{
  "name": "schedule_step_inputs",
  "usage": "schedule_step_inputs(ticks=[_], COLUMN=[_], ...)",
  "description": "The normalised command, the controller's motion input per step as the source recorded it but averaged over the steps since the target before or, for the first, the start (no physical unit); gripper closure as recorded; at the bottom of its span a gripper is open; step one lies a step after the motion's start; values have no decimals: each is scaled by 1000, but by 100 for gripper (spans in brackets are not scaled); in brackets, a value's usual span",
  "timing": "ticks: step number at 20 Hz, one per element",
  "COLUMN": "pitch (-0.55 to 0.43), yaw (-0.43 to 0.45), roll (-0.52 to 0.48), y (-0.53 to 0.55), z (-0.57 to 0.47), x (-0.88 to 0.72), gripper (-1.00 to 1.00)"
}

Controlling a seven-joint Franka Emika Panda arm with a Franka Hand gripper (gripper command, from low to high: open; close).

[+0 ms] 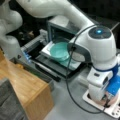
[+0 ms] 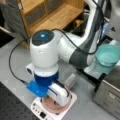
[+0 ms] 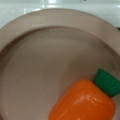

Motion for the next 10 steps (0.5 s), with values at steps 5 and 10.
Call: schedule_step_inputs(ticks=[5, 10], pitch=[89, 43], yaw=[66, 82], roll=[-338, -326], y=[83, 49], z=[-65, -125], x=[29, -40], gripper=[-100, -100])
